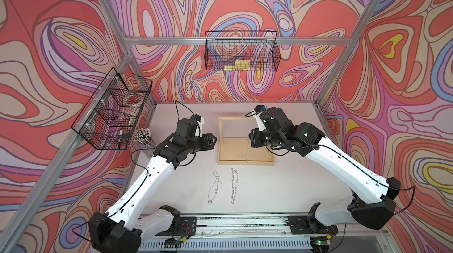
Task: Hang the necklace on the jewelry display stand
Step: Pick up the necklace from the center of the board.
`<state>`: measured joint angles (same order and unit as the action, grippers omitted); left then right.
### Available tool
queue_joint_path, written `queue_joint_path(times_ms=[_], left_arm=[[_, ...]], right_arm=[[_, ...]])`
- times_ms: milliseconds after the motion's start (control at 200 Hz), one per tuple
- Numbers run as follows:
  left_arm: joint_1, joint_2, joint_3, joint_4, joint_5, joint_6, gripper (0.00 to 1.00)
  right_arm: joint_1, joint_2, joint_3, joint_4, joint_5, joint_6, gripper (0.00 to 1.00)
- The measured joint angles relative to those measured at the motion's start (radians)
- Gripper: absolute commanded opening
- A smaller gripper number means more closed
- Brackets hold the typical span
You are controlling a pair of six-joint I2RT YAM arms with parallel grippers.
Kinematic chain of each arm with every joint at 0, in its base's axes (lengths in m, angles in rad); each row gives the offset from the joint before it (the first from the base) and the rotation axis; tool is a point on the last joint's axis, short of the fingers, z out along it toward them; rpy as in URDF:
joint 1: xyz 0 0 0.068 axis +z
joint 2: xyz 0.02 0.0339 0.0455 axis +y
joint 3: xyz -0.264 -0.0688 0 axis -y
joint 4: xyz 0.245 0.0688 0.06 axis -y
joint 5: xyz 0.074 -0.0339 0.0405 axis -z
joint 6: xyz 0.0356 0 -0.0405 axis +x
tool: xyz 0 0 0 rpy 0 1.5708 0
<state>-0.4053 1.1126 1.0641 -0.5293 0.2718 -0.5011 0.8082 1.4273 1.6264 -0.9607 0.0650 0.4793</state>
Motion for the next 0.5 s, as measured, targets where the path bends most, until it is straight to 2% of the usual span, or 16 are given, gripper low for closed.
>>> queue_joint_path(times_ms=[220, 501], left_arm=[[-0.053, -0.062, -0.010, 0.106, 0.122, 0.007, 0.59], [-0.166, -0.038, 0.004, 0.118, 0.150, 0.066, 0.59]], right_arm=[[0.000, 0.029, 0.060, -0.016, -0.026, -0.032, 0.00], [0.000, 0.048, 0.111, -0.029, -0.048, -0.052, 0.00]])
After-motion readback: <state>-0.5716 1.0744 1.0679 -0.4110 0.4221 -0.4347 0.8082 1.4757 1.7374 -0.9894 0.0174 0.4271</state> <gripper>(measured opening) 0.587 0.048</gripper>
